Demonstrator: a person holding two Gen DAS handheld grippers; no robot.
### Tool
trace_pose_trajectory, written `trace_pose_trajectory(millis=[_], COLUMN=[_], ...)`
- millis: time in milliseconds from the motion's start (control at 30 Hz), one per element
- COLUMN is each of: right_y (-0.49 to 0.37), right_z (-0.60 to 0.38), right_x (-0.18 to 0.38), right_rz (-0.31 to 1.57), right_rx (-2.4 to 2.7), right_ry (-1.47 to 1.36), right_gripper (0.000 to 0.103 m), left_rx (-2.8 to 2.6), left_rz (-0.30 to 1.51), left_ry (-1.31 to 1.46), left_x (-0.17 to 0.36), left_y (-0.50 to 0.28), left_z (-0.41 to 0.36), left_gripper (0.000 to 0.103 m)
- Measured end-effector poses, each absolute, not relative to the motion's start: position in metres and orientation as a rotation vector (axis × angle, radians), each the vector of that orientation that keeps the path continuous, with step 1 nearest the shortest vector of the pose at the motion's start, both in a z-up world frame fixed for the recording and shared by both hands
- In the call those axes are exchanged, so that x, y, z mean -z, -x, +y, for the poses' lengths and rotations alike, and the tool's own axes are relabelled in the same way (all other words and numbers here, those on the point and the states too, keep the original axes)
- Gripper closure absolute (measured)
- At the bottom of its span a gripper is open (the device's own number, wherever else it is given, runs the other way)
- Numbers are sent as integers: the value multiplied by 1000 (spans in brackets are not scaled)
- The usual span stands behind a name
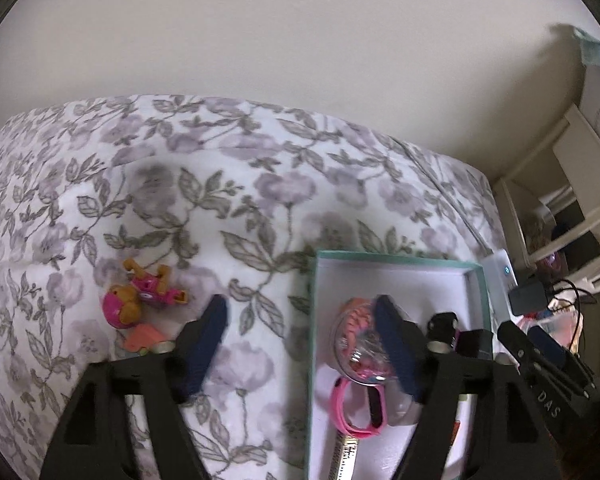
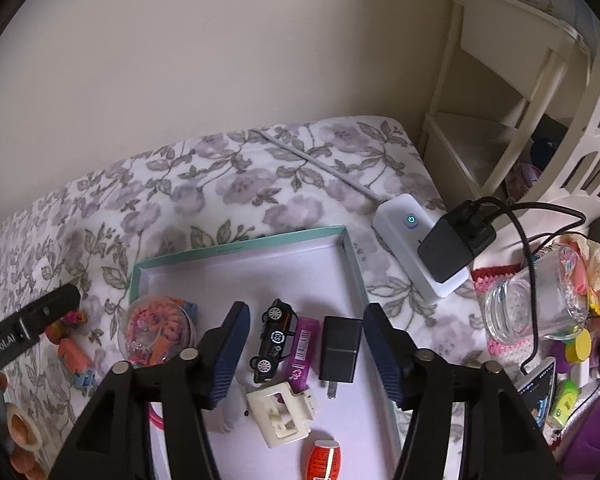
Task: Organize rigid objects
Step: 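Open the right gripper to drop the charger while the left releases the white case, then move both grippers back to the toy figure and pink-blue block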
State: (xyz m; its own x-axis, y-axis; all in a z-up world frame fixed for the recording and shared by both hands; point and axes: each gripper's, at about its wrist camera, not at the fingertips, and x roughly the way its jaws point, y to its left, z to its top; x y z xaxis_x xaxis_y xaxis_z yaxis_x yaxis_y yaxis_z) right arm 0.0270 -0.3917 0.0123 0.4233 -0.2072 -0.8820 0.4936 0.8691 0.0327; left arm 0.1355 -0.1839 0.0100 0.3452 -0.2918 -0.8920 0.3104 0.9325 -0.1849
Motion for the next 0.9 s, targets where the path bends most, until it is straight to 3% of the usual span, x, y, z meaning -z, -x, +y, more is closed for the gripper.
trace_pose_trajectory(millis=[400,600,733,900], right_y=[-37,-41,-45,-54], right_z=[-378,-374,-367,-352], right_x=[-9,-8,-5,-2], right_rz=[1046,1038,1045,1039], right_rx=[417,408,402,371], right_ry=[-284,-285,-266,-257], right_gripper=[15,12,3,3], left_rx=[309,266,232,177], left_rz=[1137,1145,1152,1161], left_ry=[19,55,81,99], left_x=[-10,-7,-4,1], left_y=[-151,-162,-170,-181], left_z=[-157,-138,-121,-95], left_gripper=[17,17,17,17])
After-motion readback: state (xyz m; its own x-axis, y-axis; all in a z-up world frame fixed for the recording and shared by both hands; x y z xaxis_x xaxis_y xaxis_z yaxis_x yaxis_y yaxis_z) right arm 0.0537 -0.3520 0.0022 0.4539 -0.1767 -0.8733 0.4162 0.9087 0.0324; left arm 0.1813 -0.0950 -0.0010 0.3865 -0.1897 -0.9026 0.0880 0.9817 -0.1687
